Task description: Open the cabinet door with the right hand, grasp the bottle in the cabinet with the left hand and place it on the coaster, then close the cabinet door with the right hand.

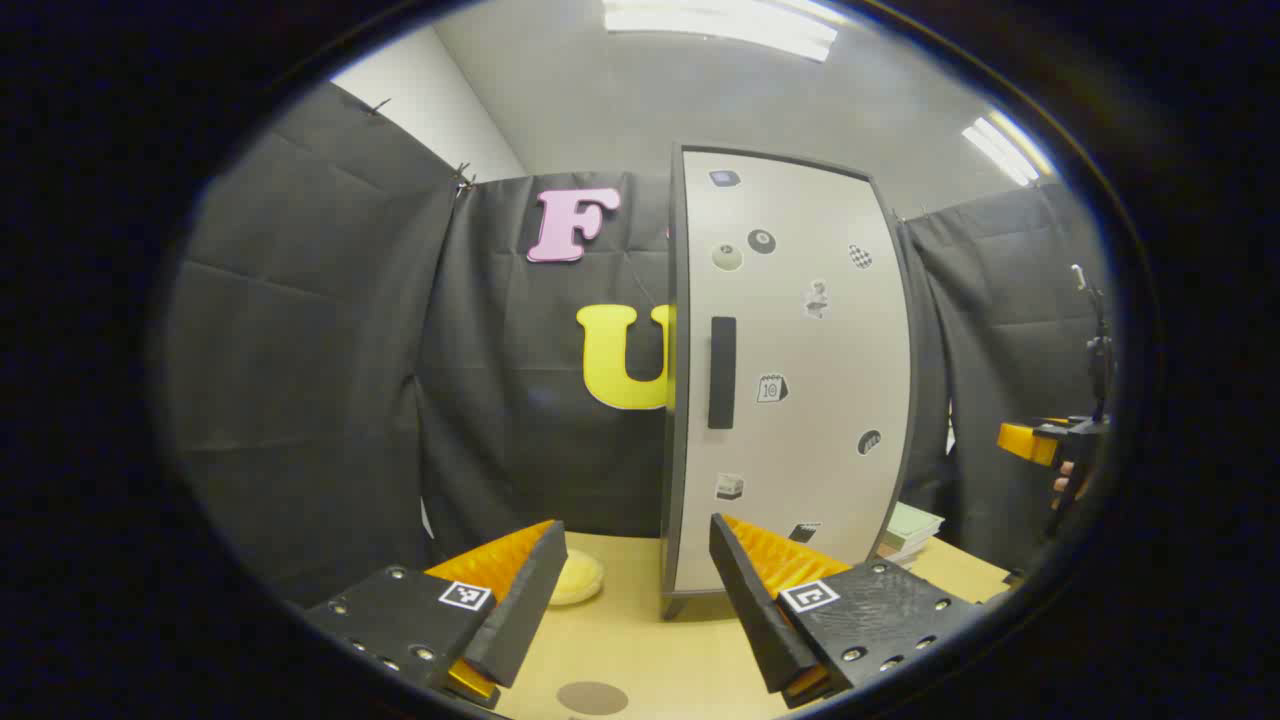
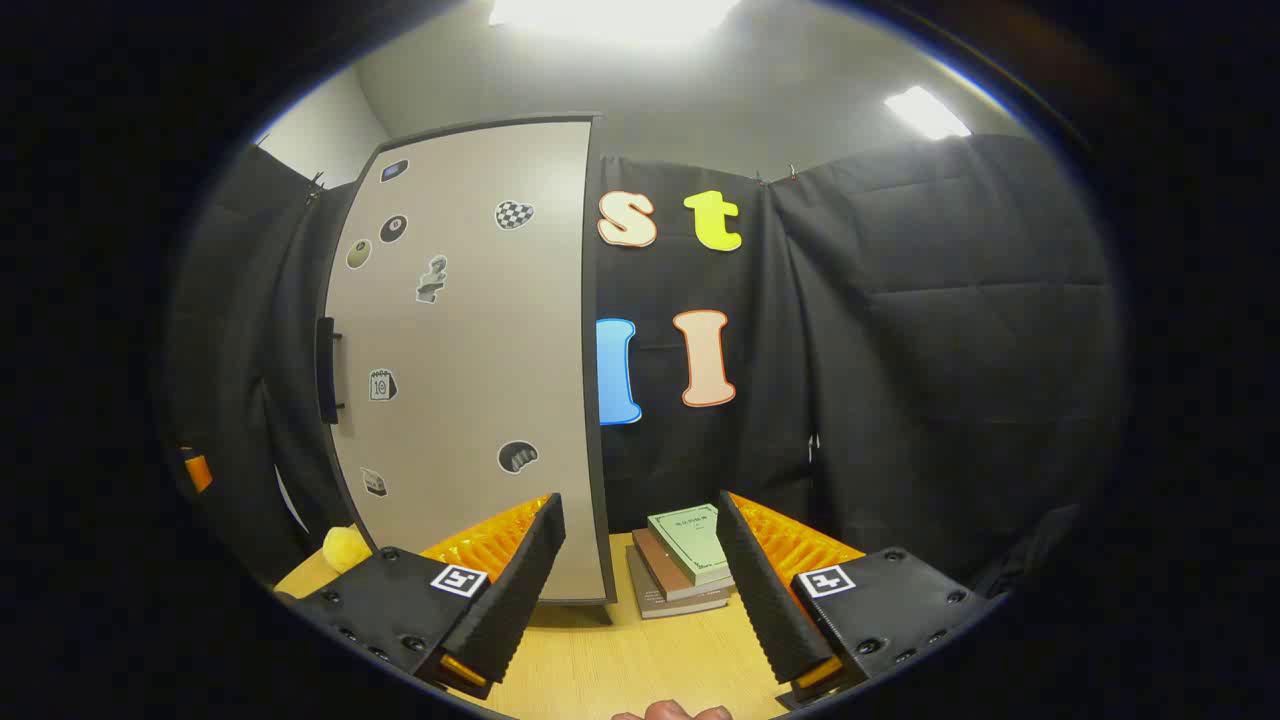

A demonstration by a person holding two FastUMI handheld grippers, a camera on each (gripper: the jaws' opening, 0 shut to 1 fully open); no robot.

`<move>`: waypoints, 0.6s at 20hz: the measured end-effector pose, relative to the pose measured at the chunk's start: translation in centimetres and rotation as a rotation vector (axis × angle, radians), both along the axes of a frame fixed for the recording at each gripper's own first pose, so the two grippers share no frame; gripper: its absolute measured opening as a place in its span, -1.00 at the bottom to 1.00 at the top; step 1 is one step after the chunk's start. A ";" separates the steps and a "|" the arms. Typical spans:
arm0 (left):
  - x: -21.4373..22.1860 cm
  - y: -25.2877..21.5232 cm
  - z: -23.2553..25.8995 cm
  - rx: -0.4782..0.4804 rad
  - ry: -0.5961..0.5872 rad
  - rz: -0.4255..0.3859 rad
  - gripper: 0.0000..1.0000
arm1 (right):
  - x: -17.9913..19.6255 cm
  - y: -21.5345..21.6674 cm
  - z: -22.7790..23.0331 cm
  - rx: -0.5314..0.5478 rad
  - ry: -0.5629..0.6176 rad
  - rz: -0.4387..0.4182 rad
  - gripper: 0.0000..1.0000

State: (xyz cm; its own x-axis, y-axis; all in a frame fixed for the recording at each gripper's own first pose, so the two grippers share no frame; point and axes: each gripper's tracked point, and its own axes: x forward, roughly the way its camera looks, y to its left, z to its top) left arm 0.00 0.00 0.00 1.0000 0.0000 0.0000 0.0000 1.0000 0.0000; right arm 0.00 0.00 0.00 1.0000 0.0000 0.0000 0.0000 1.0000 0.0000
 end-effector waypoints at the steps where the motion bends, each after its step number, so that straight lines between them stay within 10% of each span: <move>1: 0.0 0.1 0.0 0.001 -0.001 0.000 0.77 | 0.1 0.1 0.1 0.002 -0.002 0.001 0.90; 12: 0.6 0.1 -1.4 -0.010 0.022 -0.014 0.77 | 0.4 1.5 -0.7 0.006 0.037 0.020 0.90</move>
